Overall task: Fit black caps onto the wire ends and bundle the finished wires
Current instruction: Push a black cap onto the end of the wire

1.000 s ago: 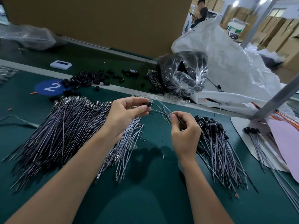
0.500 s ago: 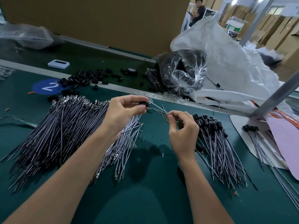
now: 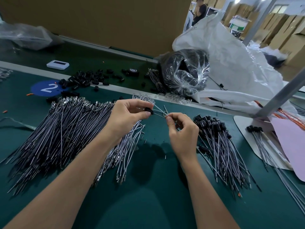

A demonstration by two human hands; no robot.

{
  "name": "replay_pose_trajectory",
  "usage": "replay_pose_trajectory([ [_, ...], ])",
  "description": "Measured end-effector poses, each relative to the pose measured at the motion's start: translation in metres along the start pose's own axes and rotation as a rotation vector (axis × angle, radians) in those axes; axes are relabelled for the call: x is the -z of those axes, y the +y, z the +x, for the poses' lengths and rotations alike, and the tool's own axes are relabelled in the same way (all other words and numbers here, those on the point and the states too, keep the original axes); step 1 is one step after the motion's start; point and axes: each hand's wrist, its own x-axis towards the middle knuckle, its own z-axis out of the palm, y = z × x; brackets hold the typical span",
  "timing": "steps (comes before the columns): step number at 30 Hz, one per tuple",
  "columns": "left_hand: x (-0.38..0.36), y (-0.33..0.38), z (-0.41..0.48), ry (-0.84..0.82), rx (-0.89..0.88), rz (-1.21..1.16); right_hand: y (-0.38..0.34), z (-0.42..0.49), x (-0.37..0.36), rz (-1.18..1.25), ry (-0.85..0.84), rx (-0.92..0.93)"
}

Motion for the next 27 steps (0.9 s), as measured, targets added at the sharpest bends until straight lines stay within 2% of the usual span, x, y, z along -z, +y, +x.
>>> replay_pose_trajectory([
  [11, -0.007, -0.006, -0.002, -0.005, -0.080, 0.116, 0.001, -0.002, -0.003, -0.016, -0.010, 0.032],
  [22, -0.009, -0.010, -0.004, 0.000, -0.061, 0.078, -0.003, -0.007, -0.007, 0.134, -0.095, -0.054],
  [27, -0.010, -0.009, -0.006, -0.033, -0.047, 0.086, -0.003, -0.005, -0.006, 0.173, -0.044, -0.117],
])
